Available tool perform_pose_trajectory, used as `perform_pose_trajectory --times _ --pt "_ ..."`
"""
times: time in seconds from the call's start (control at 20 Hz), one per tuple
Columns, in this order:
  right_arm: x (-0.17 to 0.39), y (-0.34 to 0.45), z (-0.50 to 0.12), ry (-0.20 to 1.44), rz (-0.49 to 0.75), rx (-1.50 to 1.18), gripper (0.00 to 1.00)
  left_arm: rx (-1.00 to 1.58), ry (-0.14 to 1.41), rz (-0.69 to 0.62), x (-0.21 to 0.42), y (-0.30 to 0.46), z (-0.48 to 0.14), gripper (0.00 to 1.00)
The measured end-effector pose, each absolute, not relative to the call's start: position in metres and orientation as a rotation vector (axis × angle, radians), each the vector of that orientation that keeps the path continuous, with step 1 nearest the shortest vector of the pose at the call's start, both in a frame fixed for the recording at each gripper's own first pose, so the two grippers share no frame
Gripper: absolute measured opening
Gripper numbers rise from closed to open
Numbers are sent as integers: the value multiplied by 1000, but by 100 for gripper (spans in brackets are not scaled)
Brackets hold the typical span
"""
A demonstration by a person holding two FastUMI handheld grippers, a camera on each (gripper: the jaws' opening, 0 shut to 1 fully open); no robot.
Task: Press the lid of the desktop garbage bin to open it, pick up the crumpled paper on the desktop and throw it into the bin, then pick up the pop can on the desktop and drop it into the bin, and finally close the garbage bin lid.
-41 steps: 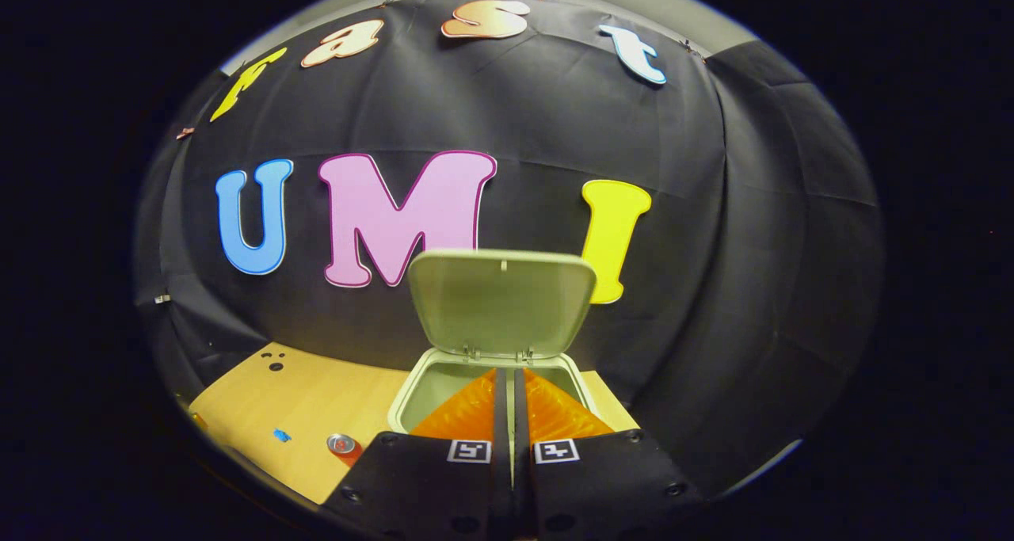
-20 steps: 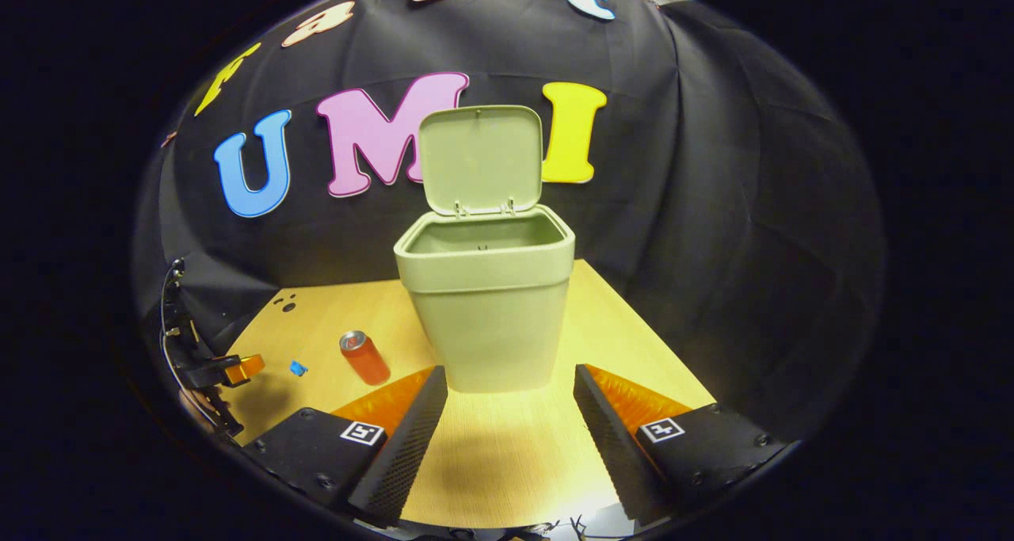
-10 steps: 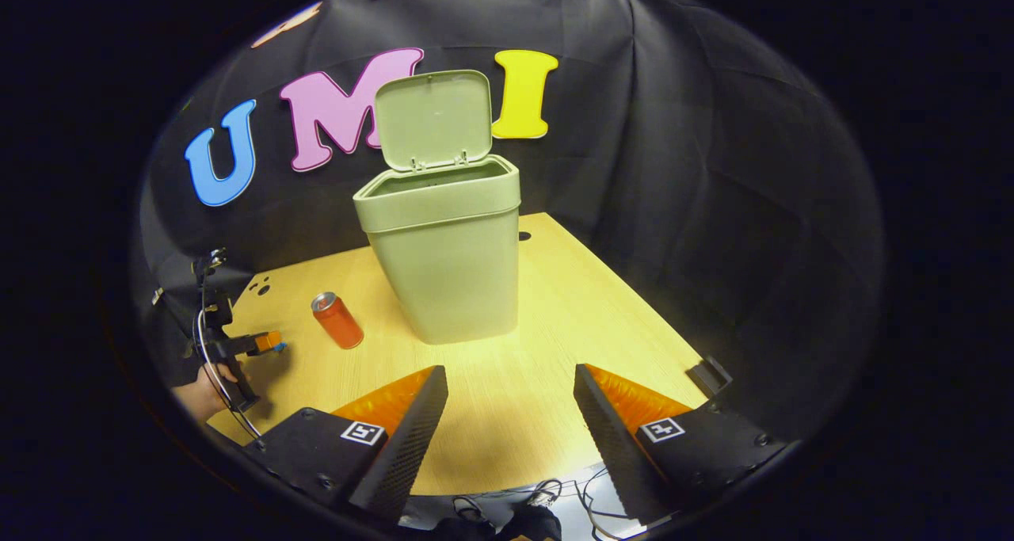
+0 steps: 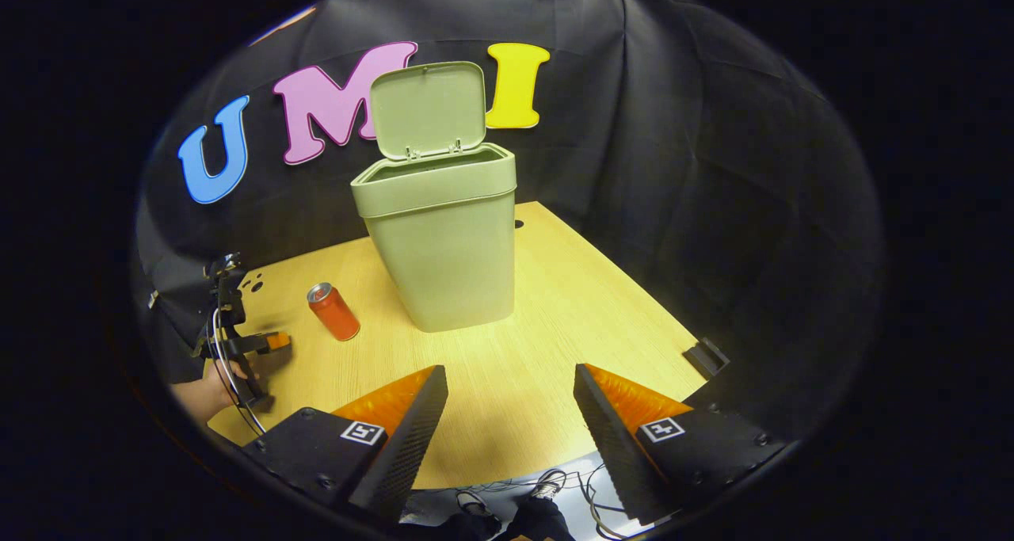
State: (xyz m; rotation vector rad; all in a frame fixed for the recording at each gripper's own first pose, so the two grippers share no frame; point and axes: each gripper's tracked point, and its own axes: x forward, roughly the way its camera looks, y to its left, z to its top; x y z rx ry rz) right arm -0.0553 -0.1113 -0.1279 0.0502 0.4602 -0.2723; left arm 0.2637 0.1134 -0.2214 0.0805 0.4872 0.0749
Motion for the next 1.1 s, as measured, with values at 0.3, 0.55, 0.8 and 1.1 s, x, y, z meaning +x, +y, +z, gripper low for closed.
perform_pose_trajectory --times 0.3,0.55,0.8,1.1 --pt "-54 -104 -132 467 -255 42 100 65 477 95 265 119 -223 85" --pt "-56 -96 -145 504 -233 39 100 78 478 86 263 120 -224 39" --pt "-59 -88 -150 517 -211 51 100 100 468 62 260 117 -216 34" --pt "-61 -82 -154 516 -184 52 100 108 365 0 243 98 -161 33"
